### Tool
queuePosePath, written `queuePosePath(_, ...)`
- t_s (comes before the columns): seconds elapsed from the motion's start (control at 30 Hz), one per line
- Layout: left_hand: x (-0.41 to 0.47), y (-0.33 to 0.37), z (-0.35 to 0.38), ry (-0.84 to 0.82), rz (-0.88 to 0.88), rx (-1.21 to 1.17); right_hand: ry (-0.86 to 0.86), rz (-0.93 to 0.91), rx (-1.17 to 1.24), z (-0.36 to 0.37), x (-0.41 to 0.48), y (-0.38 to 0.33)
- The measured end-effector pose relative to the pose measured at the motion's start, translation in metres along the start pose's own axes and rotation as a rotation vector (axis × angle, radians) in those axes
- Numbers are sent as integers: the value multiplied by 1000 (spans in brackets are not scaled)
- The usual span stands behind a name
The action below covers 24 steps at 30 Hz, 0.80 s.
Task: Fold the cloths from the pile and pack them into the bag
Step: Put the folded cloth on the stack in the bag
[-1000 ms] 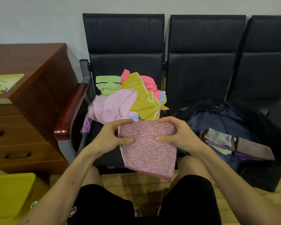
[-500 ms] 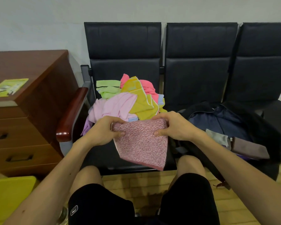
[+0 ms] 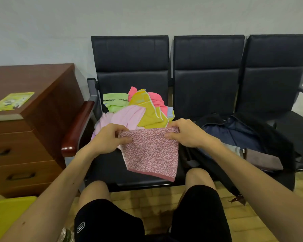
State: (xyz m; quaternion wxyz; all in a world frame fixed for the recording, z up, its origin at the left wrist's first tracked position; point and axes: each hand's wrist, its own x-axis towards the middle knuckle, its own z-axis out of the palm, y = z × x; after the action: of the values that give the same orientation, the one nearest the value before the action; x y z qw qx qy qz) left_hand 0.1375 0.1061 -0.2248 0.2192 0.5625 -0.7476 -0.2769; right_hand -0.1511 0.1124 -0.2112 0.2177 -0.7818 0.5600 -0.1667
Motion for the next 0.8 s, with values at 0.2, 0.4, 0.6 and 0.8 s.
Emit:
queuePosePath(0.2,-1,11,1,29,68,-109,64,35,-1,-3,-7,10)
queuePosePath(0.4,-10,27,10,55,100,-424,135,5,205,-11,-23,12)
queuePosePath(0.6,-8,61,18,228,157,-609,195,60,1024,-7,-47,6)
queuePosePath(0.8,7,74,24,162,-39,-939,85,175,1177,35,-54,10)
